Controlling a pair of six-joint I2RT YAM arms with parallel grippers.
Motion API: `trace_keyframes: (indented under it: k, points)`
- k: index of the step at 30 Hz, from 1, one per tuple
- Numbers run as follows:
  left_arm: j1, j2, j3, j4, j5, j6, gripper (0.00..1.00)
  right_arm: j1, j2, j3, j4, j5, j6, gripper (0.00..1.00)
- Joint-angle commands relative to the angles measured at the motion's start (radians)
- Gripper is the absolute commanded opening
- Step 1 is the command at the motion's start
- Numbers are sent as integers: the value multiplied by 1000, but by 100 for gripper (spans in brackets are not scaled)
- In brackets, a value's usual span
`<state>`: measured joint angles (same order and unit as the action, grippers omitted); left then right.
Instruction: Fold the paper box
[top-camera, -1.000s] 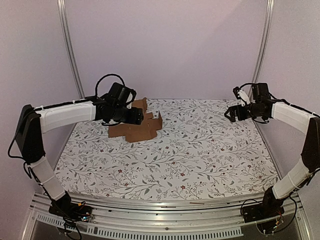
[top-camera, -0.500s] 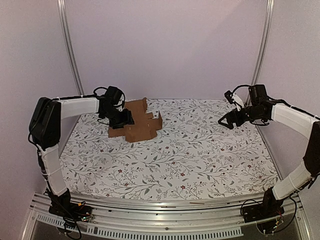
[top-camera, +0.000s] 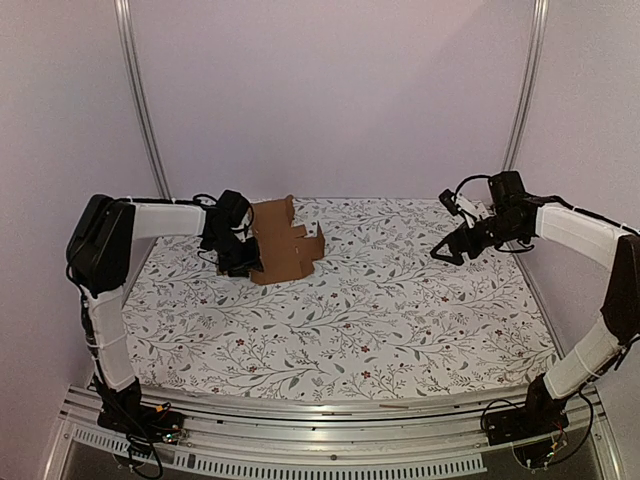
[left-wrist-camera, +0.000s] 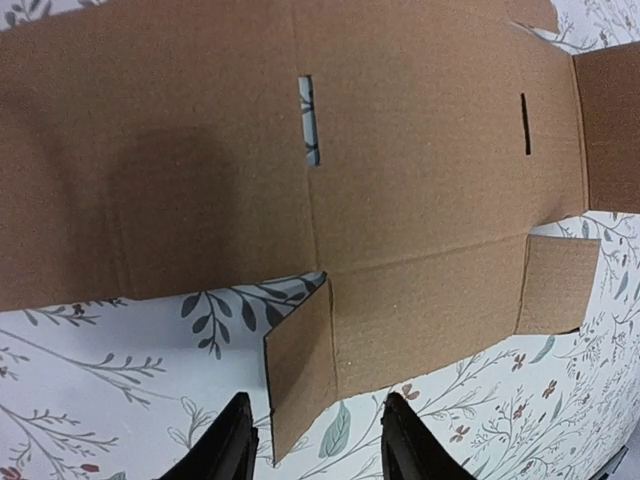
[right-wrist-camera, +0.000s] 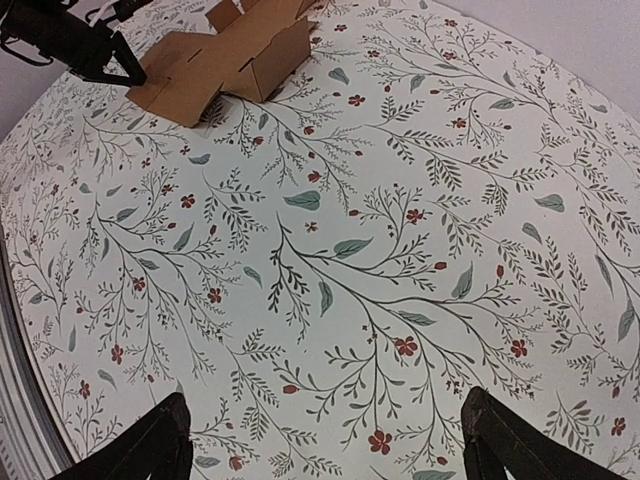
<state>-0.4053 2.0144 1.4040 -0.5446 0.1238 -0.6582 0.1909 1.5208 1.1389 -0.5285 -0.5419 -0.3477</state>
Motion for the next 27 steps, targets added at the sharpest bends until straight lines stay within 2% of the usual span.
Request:
trace_keyframes:
  k: [1,5,8,9,16,27]
  points:
    - [-16,-12,-26,-6,4,-6,37,11,35,39,-48,-33,-23,92]
    - [-21,-3,-27,9,21,-9,19,13,38,42,-57,-40,-25,92]
    - [-32,-6,-28,16,39,2,2,14,36,44,-61,-42,-25,92]
    - [-39,-10,-30,15,48,6,0,15,36,45,-63,-45,-25,91]
    - [-186,-145,-131,35,20,15,0,15,32,48,-69,-64,-20,91]
    - [-481,-327,-411,109,-35,-114,0,57,60,67,-92,-59,-28,90]
